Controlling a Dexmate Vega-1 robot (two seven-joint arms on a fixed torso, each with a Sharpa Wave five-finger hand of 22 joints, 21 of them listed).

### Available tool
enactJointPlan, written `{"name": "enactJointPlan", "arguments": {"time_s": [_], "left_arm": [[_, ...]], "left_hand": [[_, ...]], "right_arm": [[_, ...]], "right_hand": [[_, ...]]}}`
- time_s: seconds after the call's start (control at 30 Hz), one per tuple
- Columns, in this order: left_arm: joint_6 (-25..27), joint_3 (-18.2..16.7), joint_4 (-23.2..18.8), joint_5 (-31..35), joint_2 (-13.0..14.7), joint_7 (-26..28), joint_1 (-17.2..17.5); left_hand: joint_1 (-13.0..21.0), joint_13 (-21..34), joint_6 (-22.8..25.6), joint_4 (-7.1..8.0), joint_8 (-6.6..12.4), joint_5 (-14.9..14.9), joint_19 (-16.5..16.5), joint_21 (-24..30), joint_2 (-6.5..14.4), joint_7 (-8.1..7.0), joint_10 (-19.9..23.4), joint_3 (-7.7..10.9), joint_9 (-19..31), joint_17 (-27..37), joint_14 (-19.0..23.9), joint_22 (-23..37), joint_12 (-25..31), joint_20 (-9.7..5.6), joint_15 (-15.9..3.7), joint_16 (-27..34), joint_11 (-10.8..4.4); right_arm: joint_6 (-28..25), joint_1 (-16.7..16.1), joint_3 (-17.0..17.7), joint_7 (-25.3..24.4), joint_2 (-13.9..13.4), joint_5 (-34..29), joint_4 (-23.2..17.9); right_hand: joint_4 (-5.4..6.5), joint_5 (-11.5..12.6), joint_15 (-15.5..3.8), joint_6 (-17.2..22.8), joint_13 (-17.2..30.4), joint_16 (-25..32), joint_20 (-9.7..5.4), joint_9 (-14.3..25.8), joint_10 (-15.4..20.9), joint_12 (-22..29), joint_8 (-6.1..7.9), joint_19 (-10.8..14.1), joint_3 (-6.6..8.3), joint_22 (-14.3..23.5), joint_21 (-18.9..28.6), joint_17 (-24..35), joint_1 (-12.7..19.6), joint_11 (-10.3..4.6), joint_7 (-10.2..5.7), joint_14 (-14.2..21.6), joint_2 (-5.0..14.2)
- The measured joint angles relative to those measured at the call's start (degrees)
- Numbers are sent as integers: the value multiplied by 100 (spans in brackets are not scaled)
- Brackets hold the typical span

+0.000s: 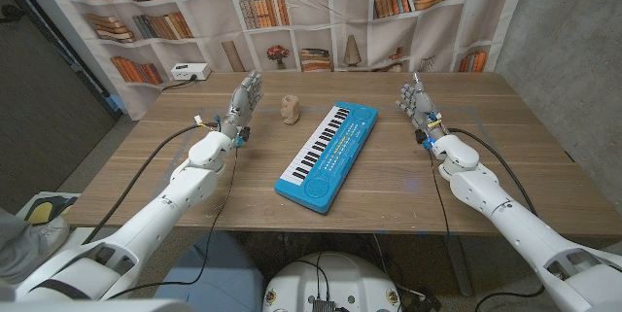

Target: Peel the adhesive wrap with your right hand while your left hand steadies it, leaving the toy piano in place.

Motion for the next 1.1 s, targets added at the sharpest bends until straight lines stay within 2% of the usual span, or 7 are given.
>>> {"name": "enactJointPlan", "arguments": {"time_s": [0.1, 0.17, 0.27, 0.5, 0.6, 0.87, 1.1], "left_arm": [[-23, 25, 3, 74, 19, -9, -37], [-26, 34, 0, 121, 36, -8, -49], [-26, 44, -30, 184, 63, 22, -65], [-26, 52, -148, 337, 113, 164, -78], [-2, 67, -233, 411, 171, 203, -77], [73, 97, -327, 572, 268, 264, -79], [74, 105, -354, 697, 275, 388, -80]], "left_hand": [[54, 0, -2, 0, 0, 0, 0, 0, 7, -2, 0, 0, 0, 0, 0, 0, 0, 0, 0, 0, 0], [54, 0, -31, 0, 0, 0, 2, 0, 7, -31, 0, 0, 0, 0, 0, 0, 0, -2, 0, 0, 0], [54, 0, -31, -24, 0, 0, 31, 0, 7, -31, 0, 24, 0, -15, 0, 0, 0, -31, 0, 0, 0], [71, 1, -31, -49, 0, 0, 94, 18, -10, -31, 103, -1, -27, -15, 55, 0, 22, -92, -54, 0, -21], [99, 1, -9, -48, 0, 0, 180, 40, 6, -9, 146, -1, -27, -14, 101, 0, 22, -104, -70, 23, -63], [129, 1, -9, -48, 0, 0, 321, 88, -23, 52, 228, -1, -27, -14, 198, -1, 43, -132, -71, 45, -60], [150, 1, 21, -48, 24, 0, 371, 88, -2, 83, 246, -1, -27, -14, 198, -1, 43, -182, -71, 44, -41]], "right_arm": [[0, -28, 14, -32, -17, -11, -51], [1, -37, 23, -38, -26, -18, -73], [25, -40, 29, -41, -34, -31, -84], [150, -36, 52, -76, -35, -101, -93], [208, -26, 59, -82, -34, -126, -93], [228, -23, 79, -89, -59, -133, -91], [219, 1, 100, -53, -116, -125, -66]], "right_hand": [[0, 0, 45, -35, 0, -25, 0, 0, -63, -10, 0, 0, 0, 0, 0, 0, 12, 60, 35, -45, -12], [-16, 0, 72, -54, 0, -46, -26, 0, -105, -24, -23, -35, -16, 0, 0, -9, 20, 61, 53, -73, -20], [-16, 0, 103, -73, 0, -47, 13, 0, -132, -26, -23, -94, -16, 0, 0, -14, 19, 73, 72, -103, -19], [-16, 0, 103, -72, -1, -47, 13, 0, -132, -25, -23, -93, -16, 0, 0, -14, 52, 73, 72, -103, 9], [-16, 0, 103, -72, -1, -47, 37, 0, -132, -26, -23, -116, -16, 0, 0, -14, 72, 73, 72, -103, -11], [-16, 0, 128, -103, -1, -46, 67, 0, -132, -25, -22, -146, -16, -1, 0, -13, 71, 72, 103, -128, -11], [-16, 0, 153, -171, -1, -46, 157, -1, -194, -26, -22, -402, -15, -1, -23, 2, 94, 135, 143, -201, 12]]}}
